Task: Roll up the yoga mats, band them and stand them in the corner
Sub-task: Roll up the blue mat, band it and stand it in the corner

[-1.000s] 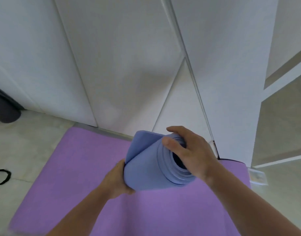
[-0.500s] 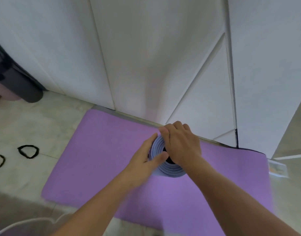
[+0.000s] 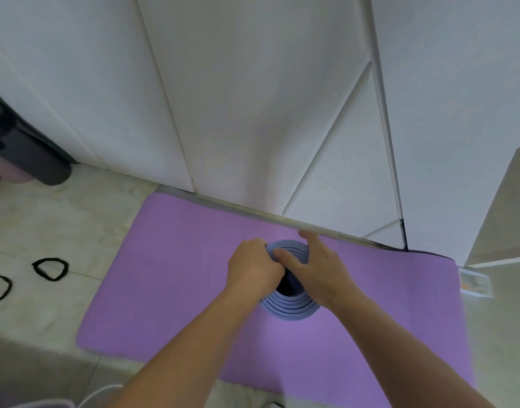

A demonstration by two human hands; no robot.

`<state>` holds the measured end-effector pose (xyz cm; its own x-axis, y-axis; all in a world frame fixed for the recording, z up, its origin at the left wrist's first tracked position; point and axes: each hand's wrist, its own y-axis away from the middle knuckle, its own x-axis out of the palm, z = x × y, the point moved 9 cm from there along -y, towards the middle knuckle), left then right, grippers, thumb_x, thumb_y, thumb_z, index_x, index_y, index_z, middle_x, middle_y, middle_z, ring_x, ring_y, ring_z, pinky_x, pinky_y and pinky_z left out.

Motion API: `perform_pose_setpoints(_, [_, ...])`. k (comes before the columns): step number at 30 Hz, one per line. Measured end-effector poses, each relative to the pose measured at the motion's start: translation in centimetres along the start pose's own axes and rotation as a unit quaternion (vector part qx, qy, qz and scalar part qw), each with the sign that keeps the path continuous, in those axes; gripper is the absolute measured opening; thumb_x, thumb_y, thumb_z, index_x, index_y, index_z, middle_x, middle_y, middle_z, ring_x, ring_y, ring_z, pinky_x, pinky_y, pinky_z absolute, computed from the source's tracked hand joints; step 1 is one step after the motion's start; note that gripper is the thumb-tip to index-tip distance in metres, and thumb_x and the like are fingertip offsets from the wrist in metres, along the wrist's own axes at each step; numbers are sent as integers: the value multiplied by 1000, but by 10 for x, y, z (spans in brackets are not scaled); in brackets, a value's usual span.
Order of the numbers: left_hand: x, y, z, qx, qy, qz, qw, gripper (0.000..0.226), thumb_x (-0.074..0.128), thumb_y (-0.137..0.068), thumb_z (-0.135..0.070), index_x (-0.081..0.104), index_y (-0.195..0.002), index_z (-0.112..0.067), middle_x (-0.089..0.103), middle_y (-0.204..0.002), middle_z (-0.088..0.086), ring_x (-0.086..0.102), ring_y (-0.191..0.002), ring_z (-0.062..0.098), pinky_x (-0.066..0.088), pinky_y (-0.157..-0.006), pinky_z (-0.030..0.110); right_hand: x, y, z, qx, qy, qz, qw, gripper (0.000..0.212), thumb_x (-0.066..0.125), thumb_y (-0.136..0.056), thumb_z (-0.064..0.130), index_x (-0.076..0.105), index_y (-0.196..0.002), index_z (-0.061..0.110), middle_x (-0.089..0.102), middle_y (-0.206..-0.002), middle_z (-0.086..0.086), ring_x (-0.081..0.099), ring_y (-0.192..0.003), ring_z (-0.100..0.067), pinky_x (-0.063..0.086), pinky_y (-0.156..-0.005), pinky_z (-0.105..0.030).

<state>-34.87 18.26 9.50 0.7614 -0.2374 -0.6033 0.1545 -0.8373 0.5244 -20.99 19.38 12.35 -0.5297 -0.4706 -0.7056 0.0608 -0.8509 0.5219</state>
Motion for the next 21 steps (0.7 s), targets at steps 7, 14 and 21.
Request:
perform_pose_setpoints(7, [-18,3,-1,-2,24,-70,997,22,75,-65,-10,62,-83,-12,64,-85,3,61,-74,18,49,-56,27,0,-7,2,-27,50,111,992,54,71,-84,22,43,-130,20,60,-114,-5,59,-99,-23,53,-75,-34])
perform_pose_setpoints(14, [-23,2,-10,18,-7,-104,994,27,75,-73,-14,53,-88,-15,44,-102,2,50,-83,18,39,-66,27,1,-19,2,-24,80,-30,996,33,64,-85,22,48,-114,17,61,-103,-7,58,-91,-29,45,-68,-33])
perform_pose_setpoints(21, [-30,8,3,-5,10,-74,997,38,81,-67,-17,51,-89,-15,45,-103,2,50,-89,18,39,-64,24,7,-13,13,-50,138,47,988,56,73,-80,33,44,-127,29,55,-116,-4,60,-100,-28,50,-77,-37])
